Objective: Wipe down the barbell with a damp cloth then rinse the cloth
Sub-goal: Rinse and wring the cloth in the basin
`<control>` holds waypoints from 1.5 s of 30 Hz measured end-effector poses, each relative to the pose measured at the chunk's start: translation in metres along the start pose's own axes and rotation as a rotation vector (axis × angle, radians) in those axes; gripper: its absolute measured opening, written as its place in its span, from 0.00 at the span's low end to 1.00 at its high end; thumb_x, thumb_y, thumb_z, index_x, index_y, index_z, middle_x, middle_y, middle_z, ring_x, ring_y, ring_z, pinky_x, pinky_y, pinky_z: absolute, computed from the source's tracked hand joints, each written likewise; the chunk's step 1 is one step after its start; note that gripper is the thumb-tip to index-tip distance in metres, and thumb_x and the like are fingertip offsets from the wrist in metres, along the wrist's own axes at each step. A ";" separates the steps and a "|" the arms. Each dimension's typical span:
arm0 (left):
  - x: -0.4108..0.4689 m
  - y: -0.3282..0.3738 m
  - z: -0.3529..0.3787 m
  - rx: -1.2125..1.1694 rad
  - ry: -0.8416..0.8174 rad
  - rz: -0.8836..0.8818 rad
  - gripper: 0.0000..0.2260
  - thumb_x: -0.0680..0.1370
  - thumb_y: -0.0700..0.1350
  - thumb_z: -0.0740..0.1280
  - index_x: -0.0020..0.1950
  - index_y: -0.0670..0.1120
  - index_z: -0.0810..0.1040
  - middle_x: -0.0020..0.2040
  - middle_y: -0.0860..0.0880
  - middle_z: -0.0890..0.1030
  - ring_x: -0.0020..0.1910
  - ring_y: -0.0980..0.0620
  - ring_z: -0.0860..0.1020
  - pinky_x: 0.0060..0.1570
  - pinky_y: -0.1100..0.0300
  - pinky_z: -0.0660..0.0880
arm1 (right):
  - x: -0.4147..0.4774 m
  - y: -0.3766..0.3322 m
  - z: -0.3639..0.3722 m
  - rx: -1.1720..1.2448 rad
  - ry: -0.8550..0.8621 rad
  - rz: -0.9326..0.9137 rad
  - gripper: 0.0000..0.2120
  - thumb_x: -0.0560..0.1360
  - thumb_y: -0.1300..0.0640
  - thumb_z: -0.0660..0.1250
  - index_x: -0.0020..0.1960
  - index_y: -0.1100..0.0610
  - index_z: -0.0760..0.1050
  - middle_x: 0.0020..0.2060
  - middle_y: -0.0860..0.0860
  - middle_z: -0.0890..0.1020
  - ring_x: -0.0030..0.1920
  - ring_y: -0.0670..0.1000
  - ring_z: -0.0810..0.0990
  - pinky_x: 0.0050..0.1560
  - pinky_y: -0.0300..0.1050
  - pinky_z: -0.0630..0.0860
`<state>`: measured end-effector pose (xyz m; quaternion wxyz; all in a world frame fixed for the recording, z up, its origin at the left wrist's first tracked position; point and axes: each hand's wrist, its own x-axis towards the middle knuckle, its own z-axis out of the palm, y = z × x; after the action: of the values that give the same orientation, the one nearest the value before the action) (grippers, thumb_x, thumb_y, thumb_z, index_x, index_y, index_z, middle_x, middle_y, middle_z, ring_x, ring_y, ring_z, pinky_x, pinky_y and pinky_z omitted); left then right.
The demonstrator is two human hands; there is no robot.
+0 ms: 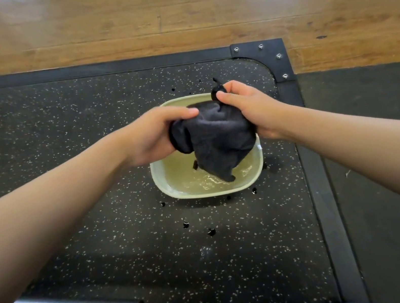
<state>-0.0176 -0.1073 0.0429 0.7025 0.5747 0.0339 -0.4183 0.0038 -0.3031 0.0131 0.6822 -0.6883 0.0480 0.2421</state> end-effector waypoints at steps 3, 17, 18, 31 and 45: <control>-0.004 0.013 -0.003 -0.089 0.046 0.024 0.18 0.74 0.47 0.61 0.59 0.41 0.79 0.57 0.44 0.81 0.56 0.47 0.78 0.59 0.53 0.72 | 0.000 0.000 -0.008 -0.063 0.008 0.029 0.08 0.80 0.50 0.62 0.44 0.51 0.72 0.34 0.44 0.78 0.37 0.44 0.75 0.41 0.41 0.71; -0.007 0.011 -0.018 -0.074 0.106 0.216 0.17 0.67 0.34 0.66 0.54 0.47 0.73 0.48 0.48 0.81 0.48 0.51 0.81 0.48 0.59 0.79 | -0.006 -0.002 -0.014 0.077 -0.235 0.064 0.36 0.68 0.60 0.72 0.71 0.47 0.63 0.62 0.50 0.78 0.54 0.49 0.82 0.47 0.41 0.79; -0.007 0.010 -0.018 -0.072 0.112 0.212 0.19 0.67 0.33 0.65 0.55 0.47 0.72 0.48 0.48 0.81 0.48 0.51 0.81 0.49 0.59 0.79 | -0.005 -0.002 -0.013 0.072 -0.244 0.061 0.38 0.67 0.63 0.74 0.71 0.47 0.63 0.64 0.51 0.76 0.55 0.50 0.82 0.48 0.42 0.79; -0.011 0.003 -0.018 0.267 0.169 0.183 0.40 0.69 0.24 0.68 0.72 0.55 0.62 0.66 0.53 0.73 0.63 0.53 0.76 0.56 0.56 0.77 | -0.006 -0.023 -0.024 0.083 -0.254 -0.047 0.39 0.65 0.69 0.71 0.70 0.45 0.64 0.59 0.53 0.81 0.58 0.54 0.81 0.55 0.48 0.78; -0.023 0.008 -0.039 0.633 0.578 0.333 0.31 0.63 0.30 0.77 0.62 0.48 0.74 0.56 0.51 0.79 0.55 0.55 0.78 0.57 0.60 0.75 | -0.014 -0.029 -0.044 0.072 -0.131 -0.147 0.29 0.73 0.75 0.63 0.68 0.50 0.69 0.56 0.51 0.82 0.55 0.52 0.81 0.55 0.46 0.78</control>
<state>-0.0109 -0.0617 0.0479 0.5118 0.8517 0.0059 -0.1121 0.0146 -0.3470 0.0433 0.7239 -0.6477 -0.0387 0.2343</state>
